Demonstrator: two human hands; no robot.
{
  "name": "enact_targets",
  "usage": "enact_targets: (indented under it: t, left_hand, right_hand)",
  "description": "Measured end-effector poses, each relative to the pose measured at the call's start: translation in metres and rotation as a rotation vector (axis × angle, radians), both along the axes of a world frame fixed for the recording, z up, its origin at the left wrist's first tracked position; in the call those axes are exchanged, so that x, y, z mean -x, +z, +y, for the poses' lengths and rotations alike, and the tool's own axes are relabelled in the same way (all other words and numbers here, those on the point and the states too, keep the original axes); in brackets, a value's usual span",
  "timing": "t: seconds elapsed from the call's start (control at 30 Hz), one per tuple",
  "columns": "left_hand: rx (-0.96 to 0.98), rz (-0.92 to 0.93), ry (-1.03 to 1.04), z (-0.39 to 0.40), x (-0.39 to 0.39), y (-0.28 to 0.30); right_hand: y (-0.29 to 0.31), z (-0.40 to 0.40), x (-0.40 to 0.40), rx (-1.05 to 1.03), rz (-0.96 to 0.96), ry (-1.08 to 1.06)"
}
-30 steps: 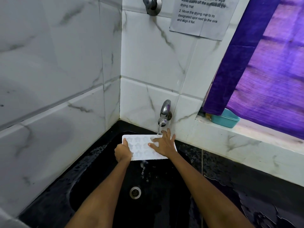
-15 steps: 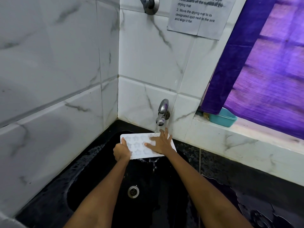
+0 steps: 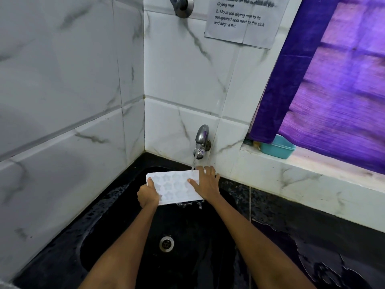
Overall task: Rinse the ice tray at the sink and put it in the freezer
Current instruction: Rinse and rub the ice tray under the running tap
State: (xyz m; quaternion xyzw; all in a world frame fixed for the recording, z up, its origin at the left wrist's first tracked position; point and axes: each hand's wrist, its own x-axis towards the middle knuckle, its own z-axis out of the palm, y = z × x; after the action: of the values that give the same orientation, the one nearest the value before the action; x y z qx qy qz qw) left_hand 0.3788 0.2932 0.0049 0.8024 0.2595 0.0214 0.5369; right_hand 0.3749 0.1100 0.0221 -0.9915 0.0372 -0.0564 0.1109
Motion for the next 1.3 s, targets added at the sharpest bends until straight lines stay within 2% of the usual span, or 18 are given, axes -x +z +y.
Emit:
enact_targets:
  t: [0.13, 0.23, 0.33, 0.43, 0.57, 0.67, 0.73, 0.8, 0.87, 0.93, 1.03, 1.1, 1.17, 1.23, 1.3]
  left_hand:
    - [0.01, -0.028, 0.007, 0.002, 0.004, -0.006]
    - [0.025, -0.039, 0.014, 0.003, 0.006, -0.006]
    - [0.001, -0.023, 0.015, 0.014, 0.005, -0.007]
    - [-0.031, -0.04, -0.001, 0.019, 0.005, -0.007]
    - [0.007, -0.032, 0.038, 0.025, 0.008, -0.009]
    - [-0.018, -0.052, 0.013, 0.03, 0.008, -0.012]
    - [-0.008, -0.075, 0.014, 0.028, 0.008, -0.013]
    - [0.015, -0.084, 0.028, 0.027, 0.007, -0.015]
    - [0.028, -0.113, 0.029, 0.031, 0.005, -0.017]
    - [0.025, -0.182, 0.028, 0.036, 0.005, -0.019]
    - [-0.022, -0.298, -0.036, 0.039, 0.011, -0.021]
    - [-0.093, -0.336, -0.161, 0.041, 0.013, -0.026]
    - [-0.162, -0.312, -0.3, 0.045, 0.015, -0.033]
    - [-0.25, -0.3, -0.412, 0.049, 0.018, -0.04]
    - [-0.292, -0.306, -0.508, 0.052, 0.021, -0.047]
  right_hand:
    - [-0.005, -0.006, 0.001, 0.024, 0.169, 0.004]
    - [-0.008, -0.001, -0.003, -0.06, 0.254, 0.004]
    - [-0.01, -0.001, -0.006, -0.125, 0.215, 0.018]
    - [-0.015, 0.006, -0.007, -0.034, 0.187, 0.011]
    - [-0.016, 0.012, -0.005, -0.146, 0.222, 0.048]
    - [-0.017, 0.006, -0.004, 0.051, 0.191, 0.087]
    - [-0.017, 0.009, -0.002, 0.086, 0.233, 0.094]
    - [-0.016, 0.012, -0.001, -0.086, 0.256, 0.097]
    - [-0.014, 0.008, 0.001, -0.32, 0.161, 0.067]
    - [-0.014, 0.003, 0.005, -0.548, 0.067, -0.059]
    - [-0.022, -0.005, 0.012, -0.772, 0.202, -0.238]
    - [-0.034, -0.013, 0.02, -0.824, 0.274, -0.242]
    - [-0.047, -0.023, 0.032, -0.784, 0.273, -0.235]
    - [-0.057, -0.031, 0.042, -0.715, 0.23, -0.259]
    - [-0.064, -0.034, 0.051, -0.681, 0.09, -0.29]
